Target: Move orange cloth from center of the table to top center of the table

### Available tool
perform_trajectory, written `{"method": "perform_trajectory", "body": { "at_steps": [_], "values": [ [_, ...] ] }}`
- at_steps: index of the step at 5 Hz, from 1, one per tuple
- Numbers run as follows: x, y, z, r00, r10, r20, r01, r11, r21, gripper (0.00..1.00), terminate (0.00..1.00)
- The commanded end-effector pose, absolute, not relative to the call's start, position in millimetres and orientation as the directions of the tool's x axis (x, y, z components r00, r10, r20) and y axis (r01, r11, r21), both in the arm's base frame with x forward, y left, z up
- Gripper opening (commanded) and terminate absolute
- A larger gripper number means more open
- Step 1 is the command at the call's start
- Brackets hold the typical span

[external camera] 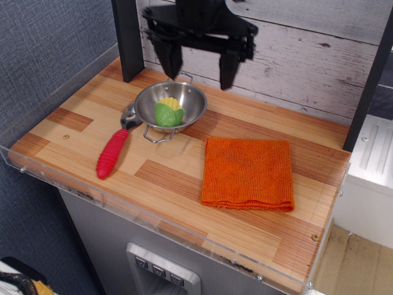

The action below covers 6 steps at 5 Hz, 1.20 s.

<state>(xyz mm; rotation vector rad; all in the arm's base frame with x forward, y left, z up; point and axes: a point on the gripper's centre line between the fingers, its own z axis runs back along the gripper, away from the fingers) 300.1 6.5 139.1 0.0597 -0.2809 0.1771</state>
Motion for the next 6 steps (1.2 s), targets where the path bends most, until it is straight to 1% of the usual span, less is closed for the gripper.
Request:
{"method": "perform_trajectory", "body": {
  "at_steps": [1, 2, 3, 4, 5, 6],
  "values": [
    [310.5, 4.9, 116.0, 0.957, 0.188, 0.220, -0.196, 0.980, 0.016, 1.00, 0.00],
    [311.5, -13.9, 97.4, 0.976, 0.132, 0.174, -0.137, 0.990, 0.019, 1.00, 0.00],
    [308.5, -35.8, 71.2, 0.993, 0.049, 0.104, -0.052, 0.998, 0.025, 1.00, 0.00],
    [306.9, -52.4, 58.0, 0.998, -0.007, 0.069, 0.005, 1.000, 0.031, 1.00, 0.00],
    [305.0, -55.0, 42.5, 0.999, -0.016, 0.030, 0.015, 0.999, 0.028, 1.00, 0.00],
    [304.6, -51.1, 28.0, 1.000, -0.010, -0.014, 0.011, 0.996, 0.084, 1.00, 0.00]
  ]
}}
